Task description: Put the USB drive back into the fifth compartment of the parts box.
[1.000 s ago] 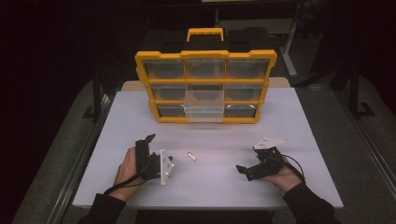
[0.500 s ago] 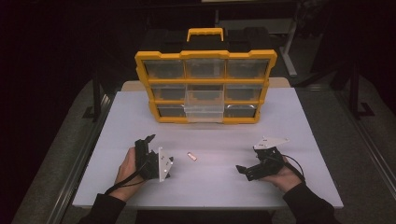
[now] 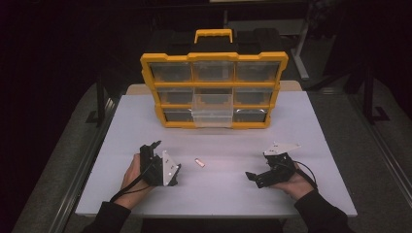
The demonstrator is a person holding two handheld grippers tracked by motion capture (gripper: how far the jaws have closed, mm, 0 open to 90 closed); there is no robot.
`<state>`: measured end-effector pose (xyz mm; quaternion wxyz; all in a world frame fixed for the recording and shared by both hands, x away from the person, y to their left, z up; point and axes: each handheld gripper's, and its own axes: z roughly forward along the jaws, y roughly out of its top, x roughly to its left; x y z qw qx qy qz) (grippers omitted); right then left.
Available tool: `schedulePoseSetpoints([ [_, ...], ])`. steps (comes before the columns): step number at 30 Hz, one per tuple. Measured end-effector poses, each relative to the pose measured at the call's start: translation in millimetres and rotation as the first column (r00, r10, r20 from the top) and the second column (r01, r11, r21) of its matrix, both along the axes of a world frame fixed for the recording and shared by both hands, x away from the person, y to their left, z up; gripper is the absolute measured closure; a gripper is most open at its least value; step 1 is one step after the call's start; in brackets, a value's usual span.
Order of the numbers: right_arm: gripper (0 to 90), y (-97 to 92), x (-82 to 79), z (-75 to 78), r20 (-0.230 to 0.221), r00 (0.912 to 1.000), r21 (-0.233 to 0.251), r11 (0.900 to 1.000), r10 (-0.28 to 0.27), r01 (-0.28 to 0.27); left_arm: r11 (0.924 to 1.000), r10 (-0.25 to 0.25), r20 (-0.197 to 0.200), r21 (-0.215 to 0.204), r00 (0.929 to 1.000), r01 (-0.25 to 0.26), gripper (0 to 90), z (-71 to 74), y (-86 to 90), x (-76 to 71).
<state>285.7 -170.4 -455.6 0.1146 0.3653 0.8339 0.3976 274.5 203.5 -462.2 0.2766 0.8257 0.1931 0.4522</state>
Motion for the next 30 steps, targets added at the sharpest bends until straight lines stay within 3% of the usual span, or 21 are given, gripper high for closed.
schedulePoseSetpoints([
  [6,0.0,0.0,0.0,0.0,0.0,1.0,0.0,1.0,0.0,0.0,0.999,0.005,-0.043,-0.044,0.999,-0.007,0.0,0.7,1.9,1.9],
  [12,0.0,-0.1,0.1,0.0,0.0,1.0,-0.001,1.0,-0.001,0.001,0.9915,0.011,-0.114,-0.128,0.9934,-0.026,0.0,2.6,5.2,5.2],
  [15,0.0,-0.2,0.0,0.0,0.001,1.0,-0.001,1.0,-0.001,0.001,0.988,0.012,-0.137,-0.151,0.9905,-0.033,0.0,3.4,7.1,6.5],
  [21,0.0,-0.3,0.0,0.1,0.0,1.0,0.0,1.0,-0.002,0.002,0.9742,0.008,-0.195,-0.22,0.9808,-0.051,0.0,5.1,10.9,9.0],
  [24,0.0,-0.4,0.1,0.1,0.0,1.0,0.0,1.0,-0.002,0.002,0.961,-0.002,-0.235,-0.269,0.9721,-0.063,0.0,5.8,13.3,10.7],
  [25,0.0,-0.4,0.1,0.1,0.0,1.0,0.0,1.0,-0.002,0.002,0.961,-0.002,-0.235,-0.269,0.9721,-0.063,0.0,5.8,13.3,10.7],
  [29,0.0,-0.5,0.1,0.2,0.001,1.0,0.001,1.0,-0.003,0.003,0.9412,-0.014,-0.281,-0.328,0.9597,-0.082,0.0,6.7,17.3,13.2],
  [30,0.0,-0.5,0.1,0.2,0.001,1.0,0.001,1.0,-0.003,0.003,0.9412,-0.014,-0.281,-0.328,0.9597,-0.082,0.0,6.7,17.3,13.2],
])
